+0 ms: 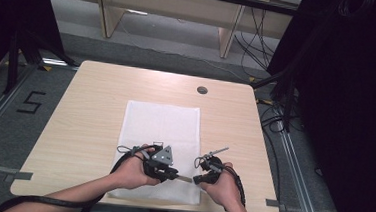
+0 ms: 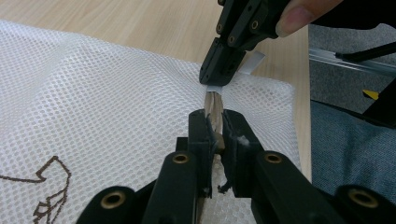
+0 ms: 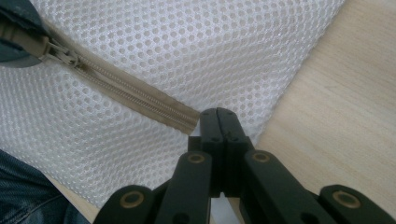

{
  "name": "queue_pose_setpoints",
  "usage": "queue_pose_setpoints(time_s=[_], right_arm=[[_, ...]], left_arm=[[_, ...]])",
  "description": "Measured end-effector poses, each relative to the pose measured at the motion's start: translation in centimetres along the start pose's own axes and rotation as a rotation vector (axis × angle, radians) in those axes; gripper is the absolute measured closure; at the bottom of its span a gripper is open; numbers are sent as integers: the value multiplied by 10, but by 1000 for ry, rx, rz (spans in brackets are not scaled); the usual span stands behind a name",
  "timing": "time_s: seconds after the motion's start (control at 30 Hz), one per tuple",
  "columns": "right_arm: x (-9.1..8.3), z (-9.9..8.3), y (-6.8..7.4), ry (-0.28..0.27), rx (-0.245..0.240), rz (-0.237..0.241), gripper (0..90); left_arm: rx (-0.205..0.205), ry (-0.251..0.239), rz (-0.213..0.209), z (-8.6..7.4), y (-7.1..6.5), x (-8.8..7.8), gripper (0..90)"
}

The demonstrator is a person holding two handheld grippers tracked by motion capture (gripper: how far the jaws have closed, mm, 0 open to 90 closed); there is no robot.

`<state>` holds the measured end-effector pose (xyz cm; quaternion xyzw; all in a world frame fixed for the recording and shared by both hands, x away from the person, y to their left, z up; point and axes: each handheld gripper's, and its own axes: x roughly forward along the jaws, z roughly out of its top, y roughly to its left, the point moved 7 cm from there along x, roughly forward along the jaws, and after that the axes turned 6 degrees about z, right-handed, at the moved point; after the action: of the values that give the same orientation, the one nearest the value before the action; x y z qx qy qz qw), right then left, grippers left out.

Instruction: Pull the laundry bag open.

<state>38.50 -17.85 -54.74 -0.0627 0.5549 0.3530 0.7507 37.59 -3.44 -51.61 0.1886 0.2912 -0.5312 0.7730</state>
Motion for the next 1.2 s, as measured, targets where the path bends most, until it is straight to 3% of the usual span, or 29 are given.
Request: queue_pose_setpoints(time_s=[0.1, 0.13, 0.17, 0.3, 0.33, 0.37, 0.6, 0.8, 0.97, 1.2], right_arm=[[0, 0, 0, -3, -5, 0, 900], [0, 0, 0, -3, -5, 0, 900], [0, 0, 0, -3, -5, 0, 900], [0, 0, 0, -5, -1, -5, 900], [0, 0, 0, -5, 0, -5, 900], [0, 0, 0, -6, 0, -4, 900], [0, 0, 0, -6, 0, -4, 900], [0, 0, 0, -5, -1, -3, 900], [0, 0, -1, -4, -2, -2, 900], [1, 1, 0, -18, 1, -2, 900]], left_arm=[[8, 6, 1, 0, 0, -1, 822], [29, 4, 0, 0, 1, -2, 821], [9, 7, 0, -1, 0, -2, 822], [9, 6, -3, -1, 1, -4, 821], [28, 7, -2, -1, 2, -5, 821], [7, 9, 0, -2, 1, -5, 821], [6, 6, 0, -3, 1, -7, 821], [30, 4, -2, -3, 2, -9, 822], [8, 3, 0, -3, 1, -11, 822], [9, 5, -1, -4, 1, -12, 821]])
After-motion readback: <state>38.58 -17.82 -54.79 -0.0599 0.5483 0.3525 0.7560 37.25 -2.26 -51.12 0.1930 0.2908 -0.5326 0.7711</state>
